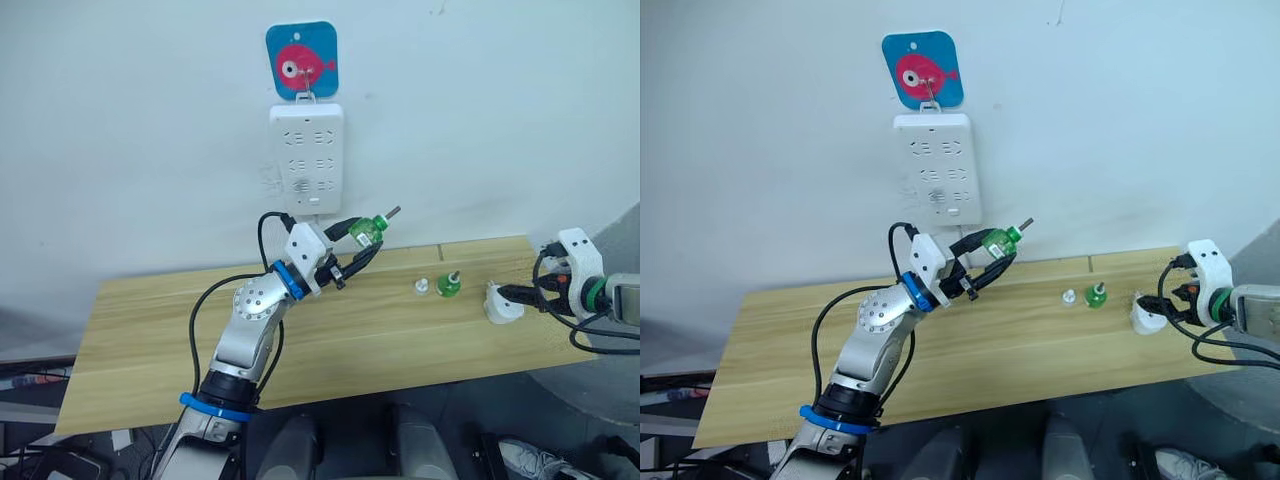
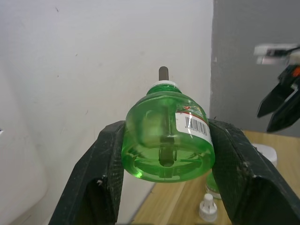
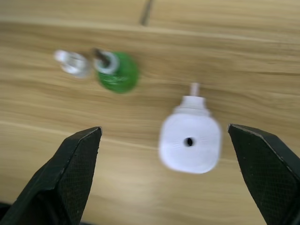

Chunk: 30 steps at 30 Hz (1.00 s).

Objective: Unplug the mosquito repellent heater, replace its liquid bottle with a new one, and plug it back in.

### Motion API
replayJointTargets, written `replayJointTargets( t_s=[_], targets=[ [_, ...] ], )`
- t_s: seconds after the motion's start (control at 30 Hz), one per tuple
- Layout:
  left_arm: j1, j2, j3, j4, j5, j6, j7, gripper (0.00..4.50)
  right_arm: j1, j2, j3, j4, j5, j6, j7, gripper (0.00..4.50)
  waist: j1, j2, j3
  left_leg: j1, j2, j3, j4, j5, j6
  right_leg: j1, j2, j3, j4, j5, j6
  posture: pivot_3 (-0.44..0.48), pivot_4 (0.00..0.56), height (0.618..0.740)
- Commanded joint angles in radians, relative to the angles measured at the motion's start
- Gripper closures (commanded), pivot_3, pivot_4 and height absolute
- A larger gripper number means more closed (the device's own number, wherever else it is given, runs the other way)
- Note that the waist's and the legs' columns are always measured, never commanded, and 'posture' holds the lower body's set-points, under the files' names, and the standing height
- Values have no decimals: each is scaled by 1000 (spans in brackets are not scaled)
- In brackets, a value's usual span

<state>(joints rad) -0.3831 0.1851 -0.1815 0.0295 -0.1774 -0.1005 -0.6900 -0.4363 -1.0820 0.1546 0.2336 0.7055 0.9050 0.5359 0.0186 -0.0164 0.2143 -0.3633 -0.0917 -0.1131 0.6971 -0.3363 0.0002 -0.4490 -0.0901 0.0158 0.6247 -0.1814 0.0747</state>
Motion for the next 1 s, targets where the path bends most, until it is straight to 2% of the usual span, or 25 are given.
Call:
replayJointTargets(
  t_s=[0.03, 0.33, 0.57, 1.0],
  targets=[
    [-1, 7, -6, -27, 14, -42, -2, 2235, -91, 36, 57, 127, -147, -20, 94, 8, 2, 0, 1, 0, 0, 0, 0, 0, 0, 0, 0, 0, 0, 0, 0, 52, 252, 740],
    [74, 22, -7, -94, 16, -17, 22, 2235, -272, 149, 109, 437, -381, -26, 223, 8, 7, 0, 6, -1, -1, -6, 0, 0, 0, -1, -1, 0, 0, 0, 0, 91, 271, 740],
    [99, 28, -6, -123, 18, 1, 37, 2235, -339, 199, 100, 542, -481, -20, 308, 8, 8, 1, 15, -1, -1, -6, 0, 0, 0, -1, -1, 0, 0, 0, 0, 119, 281, 740],
    [107, 45, -3, -140, 9, 24, 32, 2235, -375, 260, 93, 713, -629, -132, 419, 8, 8, 1, 27, -2, -1, -7, 0, 0, 0, -2, -1, -1, 0, 0, 0, 132, 285, 740]
  ],
)
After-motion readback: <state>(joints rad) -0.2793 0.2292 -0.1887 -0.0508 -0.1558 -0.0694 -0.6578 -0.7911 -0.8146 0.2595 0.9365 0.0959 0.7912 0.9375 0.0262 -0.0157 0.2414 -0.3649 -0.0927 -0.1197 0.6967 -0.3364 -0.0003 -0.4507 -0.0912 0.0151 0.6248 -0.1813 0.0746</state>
